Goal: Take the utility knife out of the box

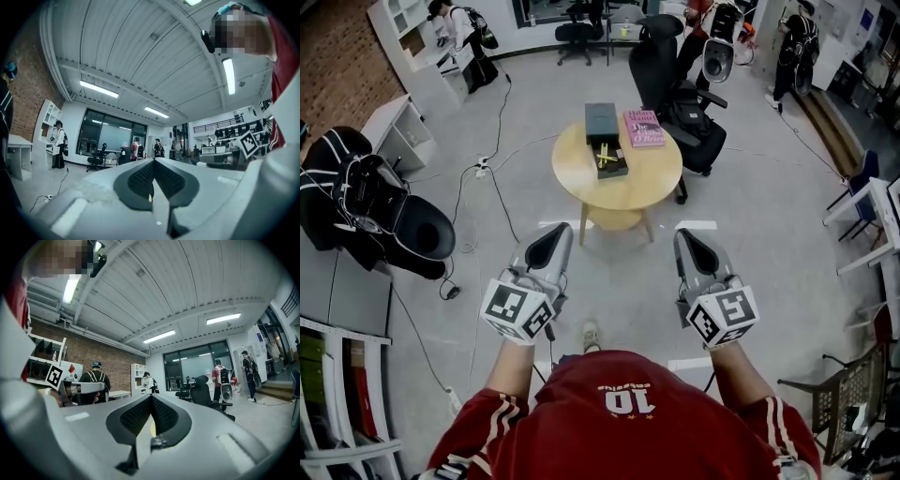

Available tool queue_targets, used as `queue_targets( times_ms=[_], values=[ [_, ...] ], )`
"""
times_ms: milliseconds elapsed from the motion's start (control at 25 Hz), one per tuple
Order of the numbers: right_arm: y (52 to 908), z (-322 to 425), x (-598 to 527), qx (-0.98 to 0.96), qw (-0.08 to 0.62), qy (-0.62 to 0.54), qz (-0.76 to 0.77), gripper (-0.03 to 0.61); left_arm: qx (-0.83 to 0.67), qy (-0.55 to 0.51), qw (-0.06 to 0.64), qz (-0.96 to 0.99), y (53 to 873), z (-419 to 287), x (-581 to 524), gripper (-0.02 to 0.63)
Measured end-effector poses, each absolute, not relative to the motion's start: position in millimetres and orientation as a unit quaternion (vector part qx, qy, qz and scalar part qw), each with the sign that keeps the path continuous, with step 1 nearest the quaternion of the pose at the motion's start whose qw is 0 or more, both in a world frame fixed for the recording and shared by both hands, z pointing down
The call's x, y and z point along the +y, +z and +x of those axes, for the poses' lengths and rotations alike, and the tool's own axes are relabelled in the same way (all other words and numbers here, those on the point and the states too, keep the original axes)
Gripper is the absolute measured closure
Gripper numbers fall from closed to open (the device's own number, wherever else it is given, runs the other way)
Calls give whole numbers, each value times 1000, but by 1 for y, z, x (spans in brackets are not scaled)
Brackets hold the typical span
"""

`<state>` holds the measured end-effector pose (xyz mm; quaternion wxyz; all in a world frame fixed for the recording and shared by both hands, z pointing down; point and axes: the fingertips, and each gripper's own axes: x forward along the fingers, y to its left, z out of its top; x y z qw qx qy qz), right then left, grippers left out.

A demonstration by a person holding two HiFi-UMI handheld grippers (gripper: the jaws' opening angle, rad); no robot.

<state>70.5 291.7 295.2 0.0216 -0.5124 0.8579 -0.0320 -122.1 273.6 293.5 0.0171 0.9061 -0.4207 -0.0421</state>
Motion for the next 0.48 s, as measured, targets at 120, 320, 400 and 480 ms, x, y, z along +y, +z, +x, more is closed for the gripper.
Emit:
queue_targets(
  times_ms=[120, 320, 400, 480],
  values=[
    [297, 69, 286, 857, 14, -26, -514, 583, -419, -42, 18, 907, 294, -123, 268, 611],
    [297, 68, 273, 857, 17, -31, -513, 583, -419, -37, 23, 907, 298, -124, 258, 611],
    [298, 66, 270, 857, 17, -31, -514, 583, -418, -36, 23, 908, 301, -126, 254, 611],
    [300, 64, 267, 857, 16, -32, -515, 583, -417, -37, 23, 908, 302, -129, 251, 611]
  ],
)
